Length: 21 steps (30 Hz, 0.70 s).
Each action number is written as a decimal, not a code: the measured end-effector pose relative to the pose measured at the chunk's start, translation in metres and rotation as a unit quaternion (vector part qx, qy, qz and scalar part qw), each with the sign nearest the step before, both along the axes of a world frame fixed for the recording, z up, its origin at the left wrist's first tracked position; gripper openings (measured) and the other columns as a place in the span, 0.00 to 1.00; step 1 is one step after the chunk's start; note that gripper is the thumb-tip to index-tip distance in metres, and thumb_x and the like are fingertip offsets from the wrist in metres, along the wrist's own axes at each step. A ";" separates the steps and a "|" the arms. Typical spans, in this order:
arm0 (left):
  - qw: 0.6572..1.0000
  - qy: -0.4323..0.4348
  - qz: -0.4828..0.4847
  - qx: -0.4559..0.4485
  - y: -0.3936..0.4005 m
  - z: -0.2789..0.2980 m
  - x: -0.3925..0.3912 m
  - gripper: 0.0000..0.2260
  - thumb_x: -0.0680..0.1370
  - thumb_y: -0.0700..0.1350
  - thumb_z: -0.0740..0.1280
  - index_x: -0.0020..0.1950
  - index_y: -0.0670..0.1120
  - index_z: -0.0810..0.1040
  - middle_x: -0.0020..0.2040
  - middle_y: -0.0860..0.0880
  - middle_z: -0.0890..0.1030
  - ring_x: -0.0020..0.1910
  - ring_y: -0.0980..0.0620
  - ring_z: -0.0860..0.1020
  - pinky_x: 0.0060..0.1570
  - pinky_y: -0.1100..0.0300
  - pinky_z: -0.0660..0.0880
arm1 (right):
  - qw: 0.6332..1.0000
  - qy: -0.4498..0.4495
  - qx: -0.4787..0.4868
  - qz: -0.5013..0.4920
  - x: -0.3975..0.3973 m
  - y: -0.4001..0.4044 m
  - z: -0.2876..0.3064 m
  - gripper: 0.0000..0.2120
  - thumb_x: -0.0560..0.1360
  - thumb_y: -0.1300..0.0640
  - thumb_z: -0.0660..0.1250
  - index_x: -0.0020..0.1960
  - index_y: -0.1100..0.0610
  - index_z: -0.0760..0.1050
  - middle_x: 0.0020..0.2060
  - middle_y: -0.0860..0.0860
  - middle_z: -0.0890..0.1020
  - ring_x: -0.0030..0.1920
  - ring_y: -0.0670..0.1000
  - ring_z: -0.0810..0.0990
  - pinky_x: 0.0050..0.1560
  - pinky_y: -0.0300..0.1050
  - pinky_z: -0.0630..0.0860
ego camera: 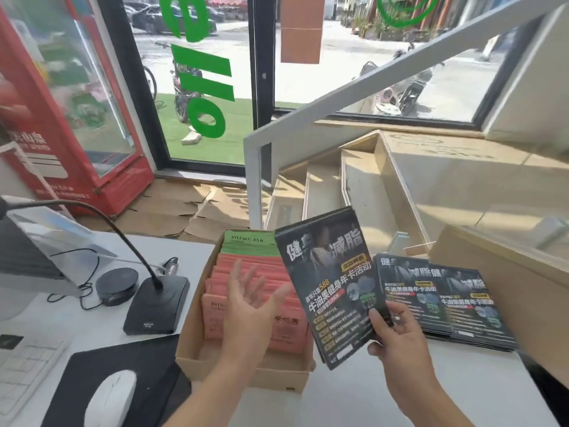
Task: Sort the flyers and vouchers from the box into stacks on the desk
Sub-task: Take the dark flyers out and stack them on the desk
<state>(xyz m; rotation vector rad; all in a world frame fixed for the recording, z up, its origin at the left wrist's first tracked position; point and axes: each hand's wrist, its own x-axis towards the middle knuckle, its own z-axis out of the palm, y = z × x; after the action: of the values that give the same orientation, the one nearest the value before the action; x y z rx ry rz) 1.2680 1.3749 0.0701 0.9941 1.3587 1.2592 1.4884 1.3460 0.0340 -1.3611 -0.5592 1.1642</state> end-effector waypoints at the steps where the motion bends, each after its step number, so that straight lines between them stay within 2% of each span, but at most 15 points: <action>1: 0.998 -0.043 -0.049 -0.023 0.002 0.001 0.013 0.36 0.70 0.56 0.77 0.75 0.60 0.65 0.63 0.60 0.81 0.60 0.60 0.80 0.60 0.53 0.73 | 0.999 0.028 -0.015 0.000 0.009 -0.006 -0.004 0.06 0.79 0.67 0.67 0.53 0.59 0.73 0.40 0.58 0.82 0.33 0.53 0.75 0.23 0.41 0.69; 3: 0.987 -0.097 -0.114 -0.053 0.003 0.004 0.043 0.23 0.72 0.55 0.72 0.67 0.54 0.75 0.54 0.51 0.86 0.52 0.51 0.84 0.54 0.52 0.76 | 0.998 0.044 -0.038 0.001 0.025 -0.018 -0.012 0.05 0.79 0.68 0.65 0.53 0.62 0.72 0.39 0.59 0.83 0.33 0.54 0.75 0.21 0.41 0.69; 5: 0.980 -0.110 -0.160 -0.049 0.000 0.000 0.072 0.18 0.76 0.57 0.67 0.61 0.48 0.79 0.52 0.46 0.86 0.51 0.46 0.84 0.53 0.51 0.78 | 0.998 0.027 -0.056 -0.008 0.042 -0.029 -0.018 0.05 0.78 0.70 0.65 0.51 0.63 0.71 0.39 0.62 0.82 0.32 0.55 0.75 0.21 0.43 0.69; 7: 0.980 -0.079 -0.180 -0.042 -0.003 -0.010 0.094 0.11 0.79 0.56 0.67 0.56 0.51 0.81 0.51 0.48 0.86 0.51 0.47 0.84 0.57 0.47 0.79 | 0.997 -0.004 -0.074 -0.002 0.057 -0.039 -0.020 0.06 0.77 0.72 0.65 0.50 0.64 0.70 0.38 0.64 0.82 0.30 0.56 0.76 0.24 0.45 0.73; 9: 0.979 -0.045 -0.191 -0.053 -0.004 -0.027 0.112 0.03 0.80 0.49 0.70 0.53 0.56 0.81 0.50 0.51 0.86 0.52 0.48 0.84 0.59 0.42 0.78 | 0.993 -0.064 -0.096 0.024 0.075 -0.049 -0.022 0.08 0.76 0.73 0.67 0.47 0.64 0.68 0.40 0.65 0.84 0.35 0.57 0.80 0.35 0.48 0.76; 11: 0.971 -0.041 -0.228 -0.062 -0.007 -0.041 0.126 0.07 0.80 0.47 0.69 0.57 0.57 0.79 0.53 0.51 0.86 0.54 0.47 0.84 0.59 0.40 0.78 | 0.981 -0.140 -0.117 0.066 0.092 -0.058 -0.021 0.10 0.74 0.73 0.70 0.47 0.64 0.70 0.43 0.60 0.86 0.44 0.58 0.82 0.45 0.50 0.77; 13: 0.959 -0.033 -0.277 -0.053 -0.013 -0.049 0.142 0.10 0.78 0.47 0.69 0.60 0.55 0.78 0.55 0.50 0.85 0.56 0.46 0.83 0.59 0.41 0.78 | 0.975 -0.183 -0.109 0.063 0.109 -0.061 -0.013 0.15 0.72 0.74 0.72 0.52 0.61 0.73 0.44 0.52 0.86 0.51 0.56 0.83 0.53 0.53 0.79; 14: 0.955 -0.025 -0.293 -0.043 -0.017 -0.053 0.150 0.10 0.79 0.46 0.69 0.60 0.54 0.78 0.55 0.50 0.85 0.56 0.46 0.83 0.58 0.44 0.79 | 0.980 -0.176 -0.084 0.041 0.116 -0.061 -0.006 0.17 0.72 0.75 0.71 0.54 0.59 0.74 0.46 0.50 0.87 0.52 0.55 0.84 0.52 0.52 0.80; 17: 0.953 -0.002 -0.302 -0.009 -0.030 -0.056 0.173 0.12 0.79 0.47 0.68 0.62 0.55 0.77 0.55 0.52 0.85 0.57 0.48 0.82 0.56 0.52 0.80 | 0.989 -0.148 -0.009 -0.010 0.130 -0.056 0.019 0.17 0.74 0.75 0.68 0.57 0.57 0.76 0.47 0.48 0.87 0.49 0.47 0.85 0.42 0.37 0.80; 19: 0.955 0.019 -0.294 0.019 -0.036 -0.057 0.185 0.16 0.80 0.50 0.67 0.68 0.54 0.75 0.59 0.55 0.83 0.60 0.52 0.80 0.58 0.56 0.78 | 0.987 -0.162 0.019 -0.008 0.138 -0.055 0.024 0.16 0.75 0.75 0.67 0.56 0.58 0.76 0.46 0.47 0.87 0.48 0.45 0.84 0.42 0.32 0.78; 21: 0.958 0.040 -0.280 0.040 -0.039 -0.057 0.193 0.13 0.82 0.47 0.66 0.68 0.53 0.74 0.59 0.58 0.83 0.60 0.57 0.79 0.57 0.63 0.76 | 0.984 -0.176 0.028 0.002 0.144 -0.057 0.019 0.16 0.75 0.76 0.66 0.55 0.58 0.76 0.44 0.46 0.87 0.47 0.44 0.84 0.42 0.30 0.77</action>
<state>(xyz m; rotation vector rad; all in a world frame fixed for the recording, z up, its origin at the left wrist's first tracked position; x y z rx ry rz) 1.4610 1.3357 0.0128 1.3794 0.9844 0.8536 1.6320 1.2890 0.0533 -1.5275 -0.8408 0.9076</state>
